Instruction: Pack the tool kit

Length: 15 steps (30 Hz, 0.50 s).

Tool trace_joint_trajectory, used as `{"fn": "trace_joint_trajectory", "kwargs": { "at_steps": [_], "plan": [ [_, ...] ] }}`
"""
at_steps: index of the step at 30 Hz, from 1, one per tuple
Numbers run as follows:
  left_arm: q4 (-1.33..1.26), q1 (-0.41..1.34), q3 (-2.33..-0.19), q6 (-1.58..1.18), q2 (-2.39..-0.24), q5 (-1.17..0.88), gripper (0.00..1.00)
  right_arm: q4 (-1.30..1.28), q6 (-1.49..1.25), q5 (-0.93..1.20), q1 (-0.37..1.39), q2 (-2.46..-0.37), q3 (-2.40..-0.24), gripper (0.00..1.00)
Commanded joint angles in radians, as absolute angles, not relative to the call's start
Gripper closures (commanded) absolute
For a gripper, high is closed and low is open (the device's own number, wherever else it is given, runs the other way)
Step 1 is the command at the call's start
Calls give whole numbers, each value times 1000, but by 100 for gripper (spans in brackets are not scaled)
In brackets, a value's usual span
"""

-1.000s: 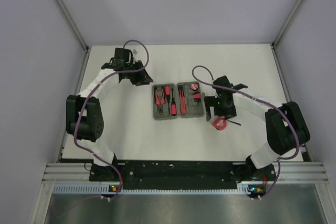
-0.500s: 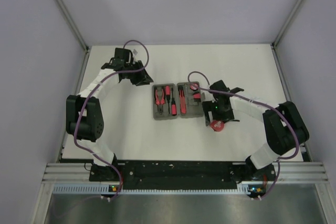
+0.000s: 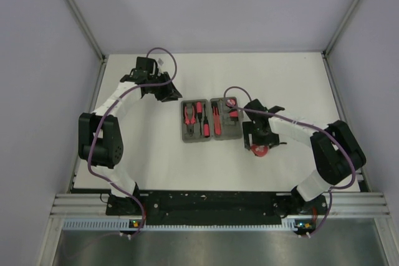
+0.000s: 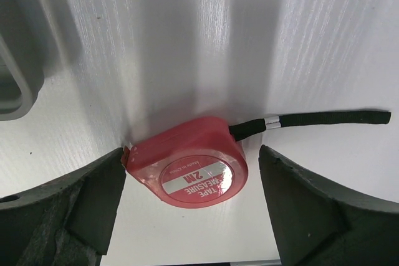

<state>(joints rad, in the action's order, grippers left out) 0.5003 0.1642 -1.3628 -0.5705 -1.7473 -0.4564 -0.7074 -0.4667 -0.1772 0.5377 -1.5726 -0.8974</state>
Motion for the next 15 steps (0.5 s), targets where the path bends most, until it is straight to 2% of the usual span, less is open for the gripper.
{"fn": "trace_joint_trajectory", "kwargs": {
  "at_steps": [1, 8, 12, 15],
  "plan": [
    [468, 155, -1353, -565, -1730, -469, 70, -712, -499, -229, 555, -1600, -913, 17],
    [469, 155, -1351, -565, -1730, -468, 70, -681, -508, -160, 563, -1603, -908, 42],
    [468, 153, -1353, -565, -1730, -471, 70, -684, -514, -150, 568, -1606, -928, 60],
    [472, 153, -1355, -563, -1730, -471, 70, -709, -517, -138, 568, -1591, -989, 67]
  ]
}}
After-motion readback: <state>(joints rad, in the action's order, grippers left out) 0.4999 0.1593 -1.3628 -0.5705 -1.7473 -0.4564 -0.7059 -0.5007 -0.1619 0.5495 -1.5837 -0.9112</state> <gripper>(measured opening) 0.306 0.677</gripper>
